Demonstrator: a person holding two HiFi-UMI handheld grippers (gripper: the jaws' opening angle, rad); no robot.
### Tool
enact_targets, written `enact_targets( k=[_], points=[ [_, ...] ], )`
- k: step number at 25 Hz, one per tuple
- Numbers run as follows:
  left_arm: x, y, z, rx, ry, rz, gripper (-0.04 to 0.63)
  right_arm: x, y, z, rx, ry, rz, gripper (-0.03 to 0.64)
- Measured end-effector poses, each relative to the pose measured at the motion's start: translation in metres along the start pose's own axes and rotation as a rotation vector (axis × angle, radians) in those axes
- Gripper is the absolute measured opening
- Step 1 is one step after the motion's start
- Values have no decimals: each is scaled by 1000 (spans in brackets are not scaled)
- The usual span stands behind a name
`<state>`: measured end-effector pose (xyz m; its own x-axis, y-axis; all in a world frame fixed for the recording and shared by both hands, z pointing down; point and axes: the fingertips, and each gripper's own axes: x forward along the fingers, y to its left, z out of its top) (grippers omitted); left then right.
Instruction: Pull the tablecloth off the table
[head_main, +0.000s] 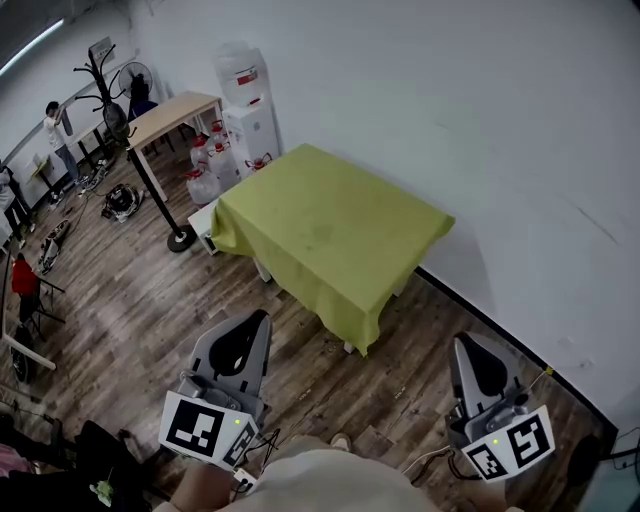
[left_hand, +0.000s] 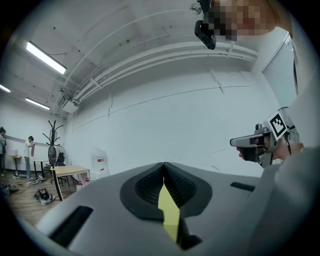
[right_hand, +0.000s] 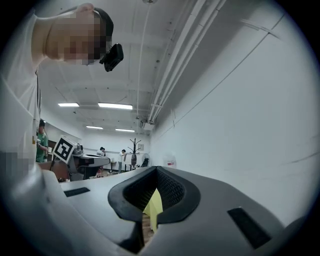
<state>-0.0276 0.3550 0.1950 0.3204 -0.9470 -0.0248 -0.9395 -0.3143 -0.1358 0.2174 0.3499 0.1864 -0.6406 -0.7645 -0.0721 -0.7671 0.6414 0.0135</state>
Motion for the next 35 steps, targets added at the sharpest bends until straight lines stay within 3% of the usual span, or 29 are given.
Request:
enact_targets(
  k=[2,3,4,5,6,7,12,18,27,35],
  points=[
    [0,0,4,-10,-27,17,21,-2,-9,4,31,-47,-47,32],
    [-1,2,7,-18,-46,32,23,-4,-13,9,53,-86,-67,180],
    [0,4,9,-26,-64,46,112,-5,-16,12,65,-114,-78,403],
    [1,6,10,-33,-78,58,269,-5,-19,14,62,-125,-89,402],
    [3,8,11,-37,-86,67,317,-6,-22,14,47,-121,-102,402],
    [4,9,10,-35,-83,73,325,-5,-24,11,30,-108,-113,402],
    [13,8,-1,1,-41,59,327,1,-30,-5,27,-51,-113,402],
    [31,21,-22,-10,-26,56,327,24,-36,-25,20,-12,-116,402],
    [88,69,-56,1,21,41,327,100,-60,-65,22,81,-136,402],
    [167,140,-88,-23,73,29,330,198,-91,-97,30,165,-161,402]
  ],
)
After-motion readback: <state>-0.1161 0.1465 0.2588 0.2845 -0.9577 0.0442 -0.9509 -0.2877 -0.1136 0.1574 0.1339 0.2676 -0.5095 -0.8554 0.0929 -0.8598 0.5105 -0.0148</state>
